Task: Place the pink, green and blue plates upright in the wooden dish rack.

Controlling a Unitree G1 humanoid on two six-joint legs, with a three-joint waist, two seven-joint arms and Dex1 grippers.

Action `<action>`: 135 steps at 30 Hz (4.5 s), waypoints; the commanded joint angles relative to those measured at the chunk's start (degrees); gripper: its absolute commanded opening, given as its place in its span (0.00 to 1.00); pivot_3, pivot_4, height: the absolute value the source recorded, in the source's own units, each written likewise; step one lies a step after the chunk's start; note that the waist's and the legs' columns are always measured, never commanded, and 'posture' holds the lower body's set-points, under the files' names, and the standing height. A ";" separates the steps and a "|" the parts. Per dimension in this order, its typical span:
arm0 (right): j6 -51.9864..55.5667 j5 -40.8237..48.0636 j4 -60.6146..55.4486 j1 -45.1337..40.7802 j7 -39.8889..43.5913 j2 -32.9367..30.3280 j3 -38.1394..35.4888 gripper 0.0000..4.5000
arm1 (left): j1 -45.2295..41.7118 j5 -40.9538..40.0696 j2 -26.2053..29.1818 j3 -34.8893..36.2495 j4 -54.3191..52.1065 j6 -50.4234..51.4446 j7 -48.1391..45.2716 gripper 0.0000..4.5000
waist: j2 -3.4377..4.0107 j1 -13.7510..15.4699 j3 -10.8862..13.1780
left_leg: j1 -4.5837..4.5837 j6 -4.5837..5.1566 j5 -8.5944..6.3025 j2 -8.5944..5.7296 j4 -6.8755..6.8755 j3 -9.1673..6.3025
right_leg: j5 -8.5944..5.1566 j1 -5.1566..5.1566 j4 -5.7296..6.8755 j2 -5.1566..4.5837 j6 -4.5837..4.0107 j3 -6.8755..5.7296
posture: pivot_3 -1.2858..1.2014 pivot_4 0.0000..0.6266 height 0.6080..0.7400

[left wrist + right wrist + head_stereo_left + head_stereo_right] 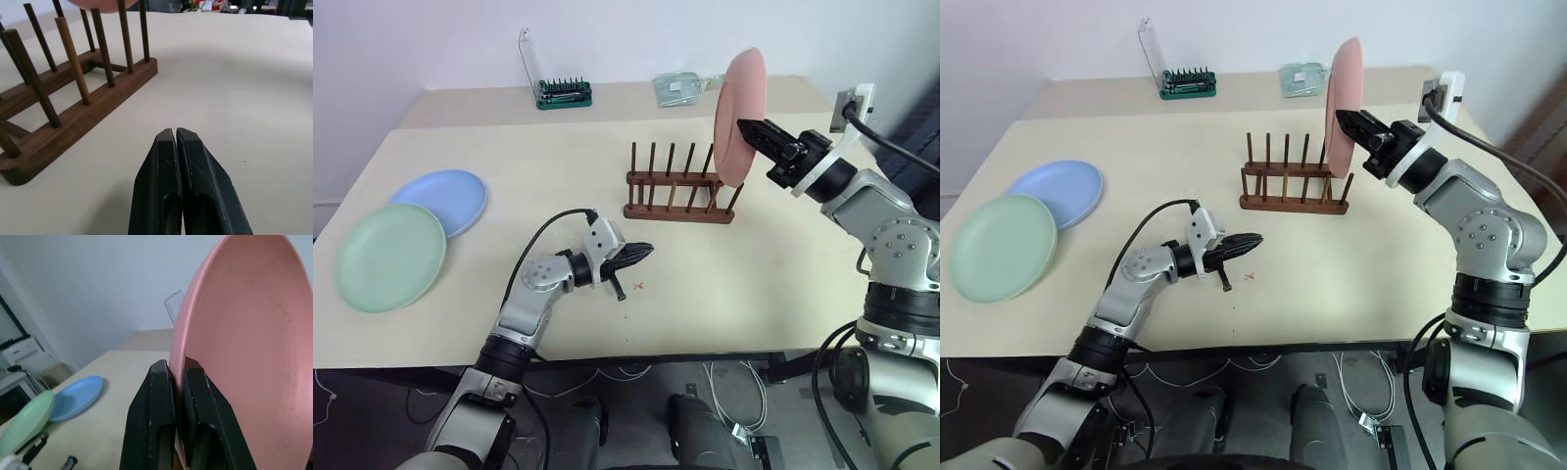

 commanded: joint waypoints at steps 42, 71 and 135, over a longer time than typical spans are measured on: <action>-21.99 -35.37 -16.02 -4.29 7.43 1.66 32.92 0.80 | -9.78 4.31 2.31 37.68 -4.15 16.52 61.61 0.99 | -0.37 -2.60 0.05 | 0.01 -0.04 0.02 0.24 -0.02 -0.05 | 0.08 -0.23 0.16 0.29 -0.09 0.01 | 0.52 0.24 1.00; -27.20 -42.61 -7.48 -2.28 11.99 9.99 33.43 0.80 | -1.42 -13.62 -9.03 70.79 -20.24 41.51 82.24 0.51 | -0.72 -0.75 -0.01 | -0.02 -0.50 0.19 0.04 -0.04 -0.09 | 0.23 -0.18 0.11 0.12 -0.04 -0.04 | 0.52 0.24 1.00; -60.13 -68.51 16.49 -11.34 -5.51 12.97 32.43 0.00 | -25.48 -19.56 0.21 45.07 -16.75 22.15 60.09 0.65 | -0.87 -1.75 0.08 | -0.02 -0.89 0.43 0.14 -0.15 0.02 | 0.27 -0.25 0.05 0.25 -0.10 0.05 | 0.52 0.24 1.00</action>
